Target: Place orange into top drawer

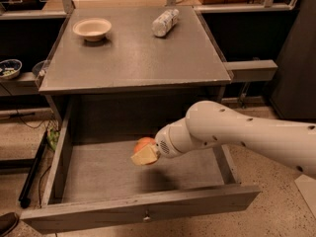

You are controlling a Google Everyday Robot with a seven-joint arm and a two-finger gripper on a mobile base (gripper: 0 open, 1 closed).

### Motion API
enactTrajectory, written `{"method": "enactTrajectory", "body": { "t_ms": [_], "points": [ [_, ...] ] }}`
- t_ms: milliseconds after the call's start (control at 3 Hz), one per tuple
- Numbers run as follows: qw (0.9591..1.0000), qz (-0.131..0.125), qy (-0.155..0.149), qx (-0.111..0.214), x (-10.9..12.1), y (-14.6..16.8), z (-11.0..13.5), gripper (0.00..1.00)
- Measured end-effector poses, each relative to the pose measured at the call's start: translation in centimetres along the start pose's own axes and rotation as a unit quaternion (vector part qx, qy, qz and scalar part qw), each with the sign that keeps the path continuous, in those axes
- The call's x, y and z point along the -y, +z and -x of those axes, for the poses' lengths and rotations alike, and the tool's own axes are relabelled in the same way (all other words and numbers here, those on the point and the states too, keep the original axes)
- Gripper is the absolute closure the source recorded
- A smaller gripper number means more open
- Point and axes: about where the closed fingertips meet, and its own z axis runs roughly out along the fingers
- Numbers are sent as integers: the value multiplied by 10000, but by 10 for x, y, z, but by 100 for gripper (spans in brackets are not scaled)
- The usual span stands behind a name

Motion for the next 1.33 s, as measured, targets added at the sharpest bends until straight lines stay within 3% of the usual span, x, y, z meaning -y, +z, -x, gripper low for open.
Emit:
{"method": "enactTrajectory", "body": {
  "t_ms": [333, 1000, 1333],
  "points": [
    [9996, -79, 44, -256, 0, 11, -10, 100],
    [9964, 43, 179, -822, -4, 45, -35, 100],
    [9962, 35, 209, -849, -3, 46, -37, 100]
  ]
}}
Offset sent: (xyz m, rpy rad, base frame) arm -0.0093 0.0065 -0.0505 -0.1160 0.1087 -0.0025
